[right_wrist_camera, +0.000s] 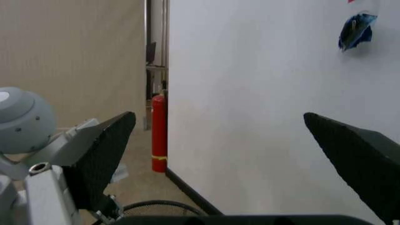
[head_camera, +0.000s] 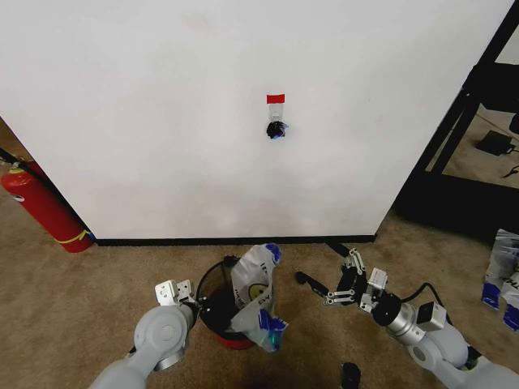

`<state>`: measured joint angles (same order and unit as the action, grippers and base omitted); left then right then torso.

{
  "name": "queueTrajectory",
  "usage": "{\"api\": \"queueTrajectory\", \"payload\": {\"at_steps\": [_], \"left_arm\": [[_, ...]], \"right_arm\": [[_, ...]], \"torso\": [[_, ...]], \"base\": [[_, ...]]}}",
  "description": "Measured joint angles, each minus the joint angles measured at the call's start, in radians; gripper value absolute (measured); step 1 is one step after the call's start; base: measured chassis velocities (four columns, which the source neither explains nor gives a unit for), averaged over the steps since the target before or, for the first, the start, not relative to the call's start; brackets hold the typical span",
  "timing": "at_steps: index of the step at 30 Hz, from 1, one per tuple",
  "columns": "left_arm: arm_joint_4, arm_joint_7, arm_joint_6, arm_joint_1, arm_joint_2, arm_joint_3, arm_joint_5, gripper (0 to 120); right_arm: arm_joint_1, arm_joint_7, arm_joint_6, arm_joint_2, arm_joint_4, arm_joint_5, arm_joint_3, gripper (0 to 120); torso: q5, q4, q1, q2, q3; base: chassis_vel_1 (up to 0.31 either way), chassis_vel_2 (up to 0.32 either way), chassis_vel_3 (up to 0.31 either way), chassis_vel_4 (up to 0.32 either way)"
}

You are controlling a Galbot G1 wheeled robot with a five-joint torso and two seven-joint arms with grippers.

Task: Pick up the garbage bag from the wall and place it over the trash bin.

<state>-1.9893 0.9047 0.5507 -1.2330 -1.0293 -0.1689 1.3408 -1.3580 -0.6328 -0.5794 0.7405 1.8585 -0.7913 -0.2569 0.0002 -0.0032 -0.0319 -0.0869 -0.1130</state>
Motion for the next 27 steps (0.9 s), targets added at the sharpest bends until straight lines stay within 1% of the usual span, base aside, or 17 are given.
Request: {"api": "queueTrajectory", "payload": {"at_steps": [4,5,6,8,11,12,14,18,19,20,21,22,23,25,26,27], "left_arm": [[-0.016,0.000,0.008,-0.011,0.023,-0.016,-0.022,39],[-0.016,0.000,0.008,-0.011,0.023,-0.016,-0.022,39],[-0.026,0.000,0.009,-0.019,0.031,-0.022,-0.033,46],[-0.050,-0.002,0.009,-0.033,0.041,-0.033,-0.059,54],[-0.110,-0.031,-0.001,-0.056,0.065,-0.061,-0.132,66],[-0.110,-0.031,-0.001,-0.056,0.065,-0.061,-0.132,66],[-0.162,-0.069,-0.019,-0.068,0.086,-0.080,-0.220,74],[-0.272,-0.190,-0.032,-0.104,0.131,-0.091,-0.400,90],[-0.303,-0.260,-0.036,-0.123,0.147,-0.090,-0.462,95],[-0.303,-0.260,-0.036,-0.123,0.147,-0.090,-0.462,95],[-0.317,-0.308,-0.043,-0.134,0.157,-0.088,-0.496,98],[-0.338,-0.380,-0.060,-0.152,0.172,-0.081,-0.550,98],[-0.350,-0.430,-0.071,-0.162,0.183,-0.073,-0.587,100],[-0.367,-0.550,-0.099,-0.176,0.207,-0.045,-0.667,100],[-0.369,-0.589,-0.110,-0.174,0.215,-0.029,-0.693,100],[-0.369,-0.589,-0.110,-0.174,0.215,-0.029,-0.693,100]], "right_arm": [[0.003,0.000,-0.001,0.004,-0.001,0.004,0.001,100],[0.003,0.000,-0.001,0.004,-0.001,0.004,0.001,100],[0.006,0.000,-0.001,0.006,-0.001,0.004,0.003,100],[0.010,0.000,-0.001,0.008,-0.001,0.005,0.007,100],[0.020,0.000,-0.001,0.012,-0.001,0.007,0.016,100],[0.020,0.000,-0.001,0.012,-0.001,0.007,0.016,100],[0.024,0.000,-0.001,0.014,-0.002,0.008,0.019,100],[0.032,0.020,-0.008,0.021,-0.015,0.010,0.020,100],[0.039,0.054,-0.010,0.023,-0.023,0.012,0.015,100],[0.039,0.054,-0.010,0.023,-0.023,0.012,0.015,100],[0.044,0.086,-0.010,0.023,-0.027,0.017,0.008,100],[0.049,0.138,-0.009,0.021,-0.032,0.029,-0.003,100],[0.051,0.189,-0.006,0.018,-0.034,0.044,-0.012,100],[0.052,0.357,0.021,0.007,-0.035,0.108,-0.040,100],[0.050,0.425,0.035,0.004,-0.033,0.134,-0.049,100],[0.050,0.425,0.035,0.004,-0.033,0.134,-0.049,100]], "torso": [[-0.0002,0.0000,0.000,0.000,0.000],[-0.0002,0.0000,0.000,0.000,0.000],[-0.0002,0.0000,0.000,0.000,0.000],[-0.0003,0.0000,0.000,0.000,0.000],[-0.0003,0.0001,0.000,0.000,0.000],[-0.0003,0.0001,0.000,0.000,0.000],[-0.0002,0.0000,0.000,0.000,0.000],[-0.0001,-0.0001,0.000,0.000,0.000],[0.0002,0.0000,0.000,0.000,0.000],[0.0002,0.0000,0.000,0.000,0.000],[0.0002,0.0002,0.000,0.000,0.000],[0.0000,0.0002,0.000,0.000,0.000],[-0.0002,0.0004,0.000,0.000,0.000],[-0.0001,0.0002,0.000,0.000,0.000],[-0.0001,0.0001,0.000,0.000,0.000],[-0.0001,0.0001,0.000,0.000,0.000]], "base": [[0.000,0.000,0.000,0.000],[0.000,0.000,0.000,0.000],[0.000,0.000,0.000,0.000],[0.000,0.000,0.000,0.000],[0.000,0.000,0.000,0.000],[0.000,0.000,0.000,0.000],[0.000,0.000,0.000,0.000],[0.000,0.000,0.000,0.000],[0.000,0.000,0.000,0.000],[0.000,0.000,0.000,0.000],[0.000,0.000,0.000,0.000],[0.000,0.000,0.000,0.000],[0.000,0.000,0.000,0.000],[0.000,0.000,0.000,0.000],[0.000,0.000,0.000,0.000],[0.000,0.000,0.000,0.000]]}}
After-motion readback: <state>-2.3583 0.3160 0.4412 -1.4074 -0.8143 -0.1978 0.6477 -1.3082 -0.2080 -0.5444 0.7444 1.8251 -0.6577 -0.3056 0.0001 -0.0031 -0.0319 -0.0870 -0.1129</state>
